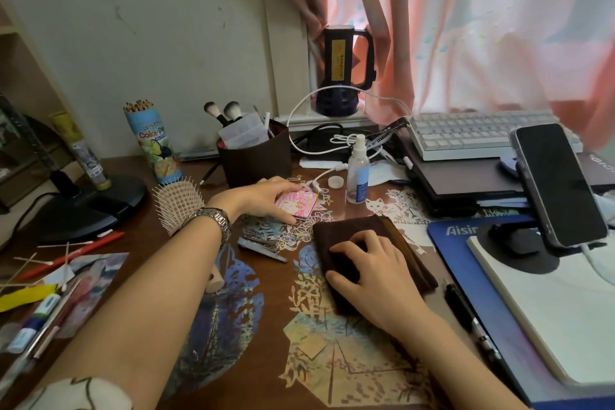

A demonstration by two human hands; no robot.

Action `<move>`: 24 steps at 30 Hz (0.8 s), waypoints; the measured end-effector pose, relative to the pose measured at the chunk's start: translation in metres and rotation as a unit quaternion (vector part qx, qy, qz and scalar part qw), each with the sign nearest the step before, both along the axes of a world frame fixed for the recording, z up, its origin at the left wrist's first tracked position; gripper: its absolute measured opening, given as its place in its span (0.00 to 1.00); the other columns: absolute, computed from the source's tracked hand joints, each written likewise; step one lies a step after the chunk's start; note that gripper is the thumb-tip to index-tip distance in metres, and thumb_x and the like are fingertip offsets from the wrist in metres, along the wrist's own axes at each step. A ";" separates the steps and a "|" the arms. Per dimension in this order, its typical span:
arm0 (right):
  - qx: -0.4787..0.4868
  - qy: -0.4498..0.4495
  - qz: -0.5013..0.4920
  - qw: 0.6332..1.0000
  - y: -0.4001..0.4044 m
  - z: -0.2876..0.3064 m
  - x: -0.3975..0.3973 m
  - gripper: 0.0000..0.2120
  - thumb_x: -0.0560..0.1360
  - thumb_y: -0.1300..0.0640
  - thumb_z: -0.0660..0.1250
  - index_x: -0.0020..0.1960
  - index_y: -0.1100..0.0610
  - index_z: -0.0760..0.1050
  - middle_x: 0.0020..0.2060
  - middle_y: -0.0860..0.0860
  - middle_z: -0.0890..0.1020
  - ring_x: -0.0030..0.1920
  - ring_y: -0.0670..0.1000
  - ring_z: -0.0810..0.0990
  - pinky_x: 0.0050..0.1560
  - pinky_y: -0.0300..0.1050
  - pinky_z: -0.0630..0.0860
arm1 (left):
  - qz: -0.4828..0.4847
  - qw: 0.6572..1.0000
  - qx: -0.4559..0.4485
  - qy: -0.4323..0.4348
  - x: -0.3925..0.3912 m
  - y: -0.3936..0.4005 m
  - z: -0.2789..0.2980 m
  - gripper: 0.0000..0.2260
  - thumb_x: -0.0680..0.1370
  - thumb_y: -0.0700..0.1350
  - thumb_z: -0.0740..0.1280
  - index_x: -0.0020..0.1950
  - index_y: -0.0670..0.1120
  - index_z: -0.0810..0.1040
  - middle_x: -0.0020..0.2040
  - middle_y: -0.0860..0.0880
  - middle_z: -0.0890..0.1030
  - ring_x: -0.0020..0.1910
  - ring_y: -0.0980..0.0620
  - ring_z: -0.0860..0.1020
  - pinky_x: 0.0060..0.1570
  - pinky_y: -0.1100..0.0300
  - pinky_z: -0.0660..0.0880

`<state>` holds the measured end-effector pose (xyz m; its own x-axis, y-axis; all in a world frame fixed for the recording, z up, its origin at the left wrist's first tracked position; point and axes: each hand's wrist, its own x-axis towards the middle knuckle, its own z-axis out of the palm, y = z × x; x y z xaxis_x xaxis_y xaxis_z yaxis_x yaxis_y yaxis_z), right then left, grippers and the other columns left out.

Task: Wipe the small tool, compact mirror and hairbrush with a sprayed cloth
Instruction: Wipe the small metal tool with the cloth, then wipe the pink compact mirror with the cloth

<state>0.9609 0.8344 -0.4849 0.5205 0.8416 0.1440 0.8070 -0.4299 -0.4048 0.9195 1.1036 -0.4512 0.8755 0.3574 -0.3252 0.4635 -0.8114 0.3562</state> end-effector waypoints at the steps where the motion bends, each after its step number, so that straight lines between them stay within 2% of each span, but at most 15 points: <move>1: 0.000 0.000 -0.001 1.000 0.000 0.000 0.000 0.21 0.75 0.37 0.59 0.66 0.40 0.67 0.62 0.44 0.65 0.65 0.48 0.62 0.68 0.44 0.58 | 0.000 1.000 -0.002 0.009 0.002 0.001 0.001 0.37 0.70 0.57 0.73 0.74 0.60 0.59 0.73 0.53 0.58 0.72 0.48 0.56 0.71 0.45 0.59; 5: -0.001 -0.002 -0.002 1.000 0.000 -0.001 0.000 0.21 0.74 0.37 0.59 0.66 0.40 0.67 0.62 0.44 0.65 0.65 0.47 0.62 0.69 0.44 0.57 | 0.005 1.000 -0.020 0.008 0.007 0.003 0.005 0.37 0.66 0.57 0.76 0.72 0.58 0.63 0.59 0.57 0.63 0.65 0.50 0.64 0.66 0.50 0.65; 7: -0.002 -0.002 -0.001 1.000 0.001 0.000 0.001 0.21 0.74 0.37 0.58 0.66 0.40 0.66 0.62 0.44 0.65 0.65 0.47 0.62 0.69 0.44 0.57 | 0.003 1.000 -0.018 -0.003 0.006 0.002 0.005 0.36 0.65 0.58 0.76 0.70 0.56 0.66 0.53 0.59 0.64 0.58 0.53 0.68 0.60 0.54 0.68; 10: -0.001 -0.001 -0.001 1.000 0.001 0.000 0.001 0.21 0.74 0.37 0.58 0.66 0.40 0.67 0.62 0.44 0.65 0.65 0.48 0.62 0.69 0.45 0.58 | 0.000 0.999 -0.007 -0.039 0.003 -0.005 0.005 0.31 0.64 0.60 0.76 0.63 0.56 0.70 0.51 0.60 0.66 0.48 0.59 0.69 0.50 0.60 0.68; 14: -0.003 0.003 -0.001 1.000 0.000 -0.001 0.001 0.21 0.74 0.37 0.59 0.66 0.40 0.67 0.62 0.43 0.65 0.65 0.47 0.62 0.69 0.45 0.58 | -0.001 0.996 0.034 -0.083 -0.004 -0.013 -0.001 0.28 0.62 0.62 0.76 0.57 0.55 0.72 0.52 0.57 0.70 0.52 0.55 0.71 0.54 0.56 0.72; 18: -0.004 0.001 0.003 1.000 -0.001 -0.002 0.000 0.22 0.74 0.37 0.58 0.66 0.40 0.66 0.62 0.43 0.65 0.65 0.47 0.62 0.69 0.45 0.58 | -0.009 0.985 0.119 -0.125 -0.015 -0.022 0.004 0.30 0.61 0.65 0.74 0.58 0.56 0.72 0.52 0.56 0.70 0.52 0.55 0.70 0.53 0.56 0.71; 24: -0.005 0.001 0.005 1.000 -0.001 0.000 0.002 0.22 0.75 0.37 0.58 0.67 0.40 0.66 0.62 0.43 0.65 0.65 0.47 0.62 0.69 0.45 0.59 | 0.017 0.969 0.136 -0.206 -0.051 -0.037 0.030 0.30 0.61 0.67 0.73 0.58 0.56 0.72 0.51 0.58 0.70 0.51 0.57 0.71 0.48 0.58 0.73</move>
